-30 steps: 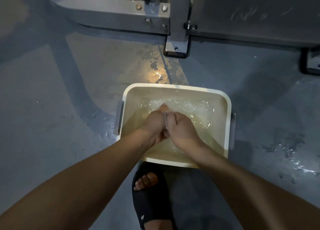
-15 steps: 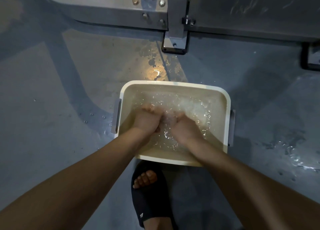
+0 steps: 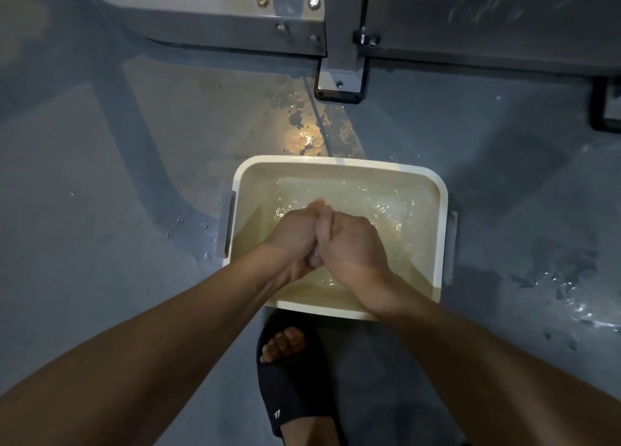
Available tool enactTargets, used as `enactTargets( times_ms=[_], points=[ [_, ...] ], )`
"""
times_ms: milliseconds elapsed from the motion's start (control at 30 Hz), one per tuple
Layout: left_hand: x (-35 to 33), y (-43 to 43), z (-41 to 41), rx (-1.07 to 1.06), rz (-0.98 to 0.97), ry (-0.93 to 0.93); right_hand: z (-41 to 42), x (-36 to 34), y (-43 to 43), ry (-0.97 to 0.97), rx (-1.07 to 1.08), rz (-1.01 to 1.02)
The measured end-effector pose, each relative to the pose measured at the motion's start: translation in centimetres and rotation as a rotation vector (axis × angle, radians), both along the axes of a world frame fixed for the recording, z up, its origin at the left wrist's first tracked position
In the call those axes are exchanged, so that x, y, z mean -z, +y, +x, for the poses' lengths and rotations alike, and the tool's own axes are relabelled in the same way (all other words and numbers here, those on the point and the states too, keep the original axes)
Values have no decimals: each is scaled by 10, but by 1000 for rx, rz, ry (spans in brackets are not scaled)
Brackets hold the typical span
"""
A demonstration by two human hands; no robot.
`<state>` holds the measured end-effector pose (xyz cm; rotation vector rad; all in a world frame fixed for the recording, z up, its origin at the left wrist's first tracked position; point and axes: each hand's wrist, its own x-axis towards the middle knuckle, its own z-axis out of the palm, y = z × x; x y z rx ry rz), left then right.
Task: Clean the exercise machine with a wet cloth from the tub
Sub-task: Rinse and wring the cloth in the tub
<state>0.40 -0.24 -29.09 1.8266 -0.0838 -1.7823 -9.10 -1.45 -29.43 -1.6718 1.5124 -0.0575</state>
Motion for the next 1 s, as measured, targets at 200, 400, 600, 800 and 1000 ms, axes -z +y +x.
enactTargets(
  times_ms=[200, 400, 600, 800, 1000],
  points=[
    [-11, 12, 6, 119, -92, -179, -18, 14, -18, 27, 79, -39],
    [-6, 14, 24, 177, -33, -382, -35, 2, -25, -39, 287, 273],
    [-7, 7, 26, 17, -189, -500, -34, -3, -24, -193, 435, 143],
    [-17, 7, 24, 175, -159, -606, -32, -17, -27, -350, 455, 151],
    [-18, 4, 26, 355, -260, -480, -34, -12, -25, -318, 410, 304]
  ],
)
